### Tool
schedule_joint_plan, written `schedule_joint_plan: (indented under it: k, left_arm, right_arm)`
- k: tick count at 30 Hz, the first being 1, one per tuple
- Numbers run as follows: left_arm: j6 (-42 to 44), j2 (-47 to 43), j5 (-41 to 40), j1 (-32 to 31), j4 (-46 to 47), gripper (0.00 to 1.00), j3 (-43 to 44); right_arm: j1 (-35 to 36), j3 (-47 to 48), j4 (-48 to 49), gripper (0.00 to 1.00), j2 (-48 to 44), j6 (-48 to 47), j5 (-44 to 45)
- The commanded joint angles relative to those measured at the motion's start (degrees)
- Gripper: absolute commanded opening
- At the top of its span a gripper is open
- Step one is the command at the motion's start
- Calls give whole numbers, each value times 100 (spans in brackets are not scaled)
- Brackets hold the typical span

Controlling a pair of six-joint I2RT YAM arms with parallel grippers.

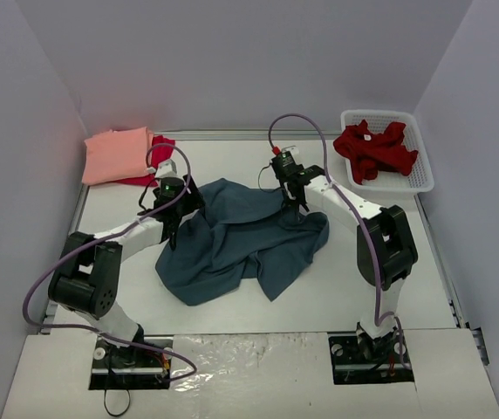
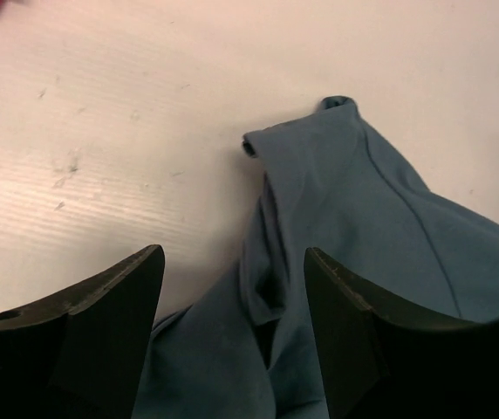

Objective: Fold and stack the t-shirts
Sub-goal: Flatten out the tshirt

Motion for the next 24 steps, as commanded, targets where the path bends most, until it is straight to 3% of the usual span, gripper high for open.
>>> schedule_joint_plan:
  k: [1,6,12,14,20,24]
  left_arm:
    - [-68,134,379,11,567,63,347]
    - [-199,592,879,11,646,55,533]
    - [-305,724,1188,2,1076,31,287]
    - [-270,715,1197,2,1086,18,217]
    - [-217,768,1347,-6,1095,3,172]
    - [-104,532,1233,-6,858,2,199]
  right_arm:
    - [-53,-25,-49,0,-285,13,190]
    - [-62,-8,-41,0,-206,13,137]
    - [-62,-25,-49,0,-118,39,110]
    - [-62,-43,-14,0,-126,48,137]
    - [-54,-43,3,0,-126,57,137]
    - [-80,-60,-6,0,-161,100,216]
